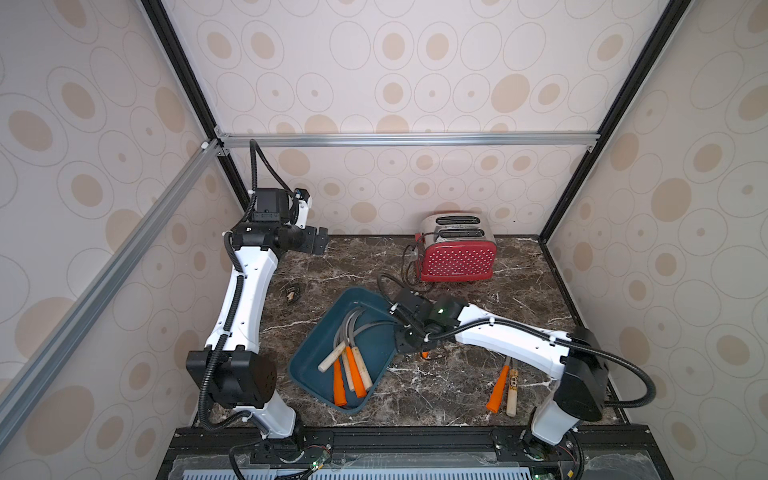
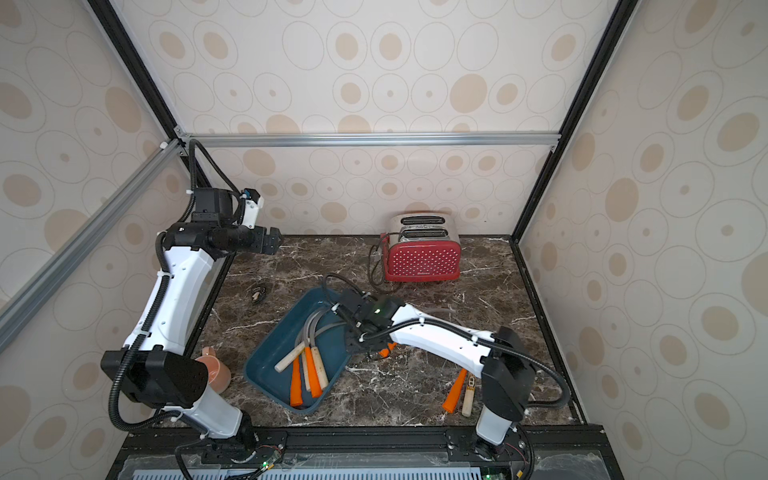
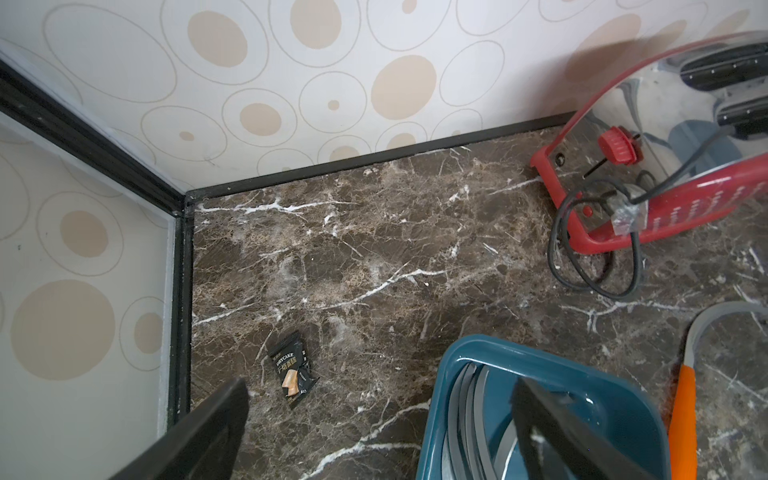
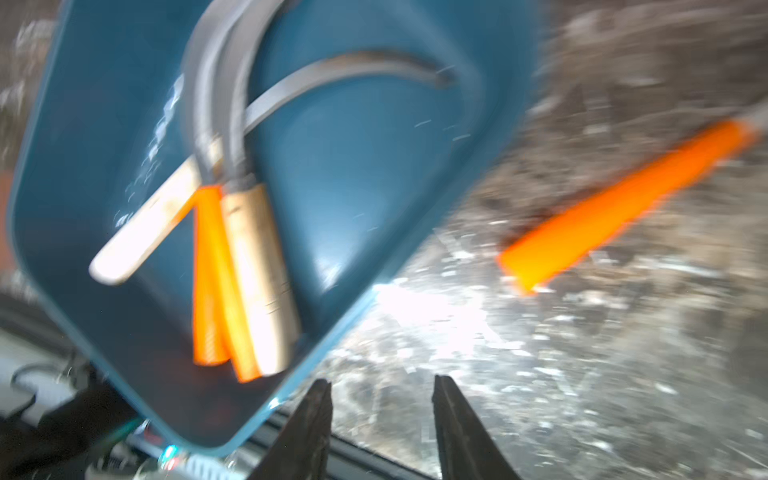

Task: Put small sickles into storage boxes
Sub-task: Place the sickle in the storage box, then pick up the sickle at the center of the board.

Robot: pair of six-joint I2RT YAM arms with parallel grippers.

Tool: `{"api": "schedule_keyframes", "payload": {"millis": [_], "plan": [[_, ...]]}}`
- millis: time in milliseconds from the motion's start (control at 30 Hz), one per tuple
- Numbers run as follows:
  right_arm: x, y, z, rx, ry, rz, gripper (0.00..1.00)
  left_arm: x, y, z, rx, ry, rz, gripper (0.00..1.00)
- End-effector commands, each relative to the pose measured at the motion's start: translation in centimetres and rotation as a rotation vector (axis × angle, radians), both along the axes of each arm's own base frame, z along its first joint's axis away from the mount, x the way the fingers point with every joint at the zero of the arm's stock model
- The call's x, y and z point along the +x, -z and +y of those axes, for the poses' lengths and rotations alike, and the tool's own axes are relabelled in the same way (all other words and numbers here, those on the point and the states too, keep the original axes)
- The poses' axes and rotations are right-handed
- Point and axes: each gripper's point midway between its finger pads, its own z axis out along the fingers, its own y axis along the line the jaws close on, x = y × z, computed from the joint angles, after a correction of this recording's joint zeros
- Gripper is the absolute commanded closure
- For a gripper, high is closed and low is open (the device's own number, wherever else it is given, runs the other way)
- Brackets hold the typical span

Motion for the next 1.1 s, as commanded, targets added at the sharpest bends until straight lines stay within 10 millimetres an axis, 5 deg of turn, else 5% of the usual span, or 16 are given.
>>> {"api": "schedule_keyframes", "payload": {"millis": [0, 200, 467, 800, 1067], "plan": [[0.1, 1.8, -5.3, -0.094, 0.132, 0.009, 0.59, -2.0, -0.4, -1.3, 0.041, 0.100, 0.005, 0.01], [-0.6, 4.0, -12.9, -0.122, 0.343, 0.032, 0.64, -3.6, 1.3, -4.9, 0.085, 0.242, 0.044, 0.01], [-3.3, 6.2, -20.0, -0.178, 0.570, 0.038, 0.62, -2.9, 2.6, -7.2, 0.005, 0.300, 0.093, 0.01], [-6.6, 6.2, -26.1, -0.210, 0.796, -0.002, 0.57, -1.7, 3.7, -9.0, -0.028, 0.344, 0.115, 0.01], [-7.7, 7.5, -27.5, -0.216, 0.863, 0.048, 0.57, -1.4, 5.2, -10.4, 0.001, 0.384, 0.136, 0.01]]}}
